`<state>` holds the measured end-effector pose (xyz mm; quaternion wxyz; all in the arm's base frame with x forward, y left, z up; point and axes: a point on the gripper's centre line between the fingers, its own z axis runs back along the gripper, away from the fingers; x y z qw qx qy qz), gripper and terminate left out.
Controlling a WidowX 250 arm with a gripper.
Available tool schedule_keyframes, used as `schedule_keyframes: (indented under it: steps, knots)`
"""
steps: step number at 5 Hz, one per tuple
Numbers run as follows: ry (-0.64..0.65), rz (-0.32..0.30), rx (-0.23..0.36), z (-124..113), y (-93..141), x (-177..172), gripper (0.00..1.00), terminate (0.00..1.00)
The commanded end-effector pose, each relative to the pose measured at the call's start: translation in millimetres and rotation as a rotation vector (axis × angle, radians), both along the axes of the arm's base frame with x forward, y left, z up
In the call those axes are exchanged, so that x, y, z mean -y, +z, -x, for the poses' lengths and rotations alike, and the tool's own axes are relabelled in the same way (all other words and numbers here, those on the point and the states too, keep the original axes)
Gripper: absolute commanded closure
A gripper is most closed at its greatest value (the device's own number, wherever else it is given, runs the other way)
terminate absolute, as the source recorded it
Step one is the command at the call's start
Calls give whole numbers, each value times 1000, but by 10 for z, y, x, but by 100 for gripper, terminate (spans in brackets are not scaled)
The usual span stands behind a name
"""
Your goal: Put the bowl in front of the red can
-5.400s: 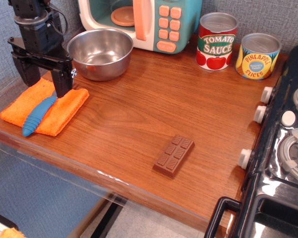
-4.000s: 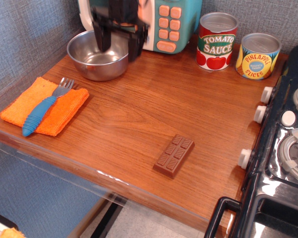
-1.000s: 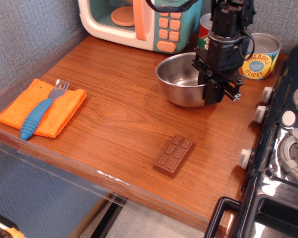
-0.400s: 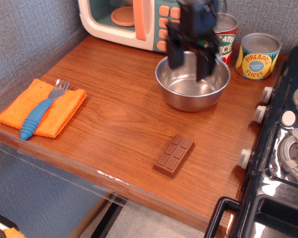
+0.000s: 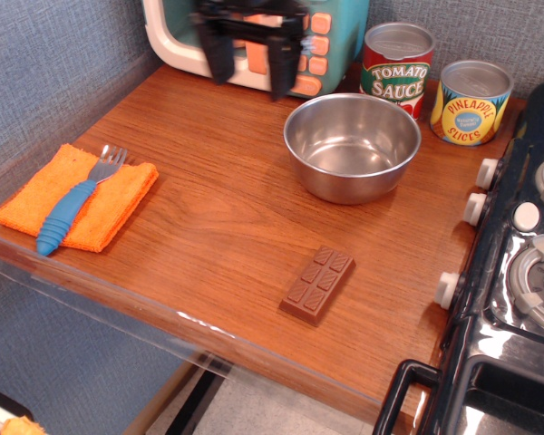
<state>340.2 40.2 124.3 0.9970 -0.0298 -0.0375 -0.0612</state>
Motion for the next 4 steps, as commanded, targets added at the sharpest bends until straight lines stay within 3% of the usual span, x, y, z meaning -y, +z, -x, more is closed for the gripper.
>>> schedule_keyframes:
  steps: [1, 3, 4]
  knots:
    - [115, -100, -37, 313, -207, -426, 0, 0]
    - [114, -128, -42, 389, -286, -476, 0, 0]
    - [114, -128, -42, 389, -286, -476, 0, 100]
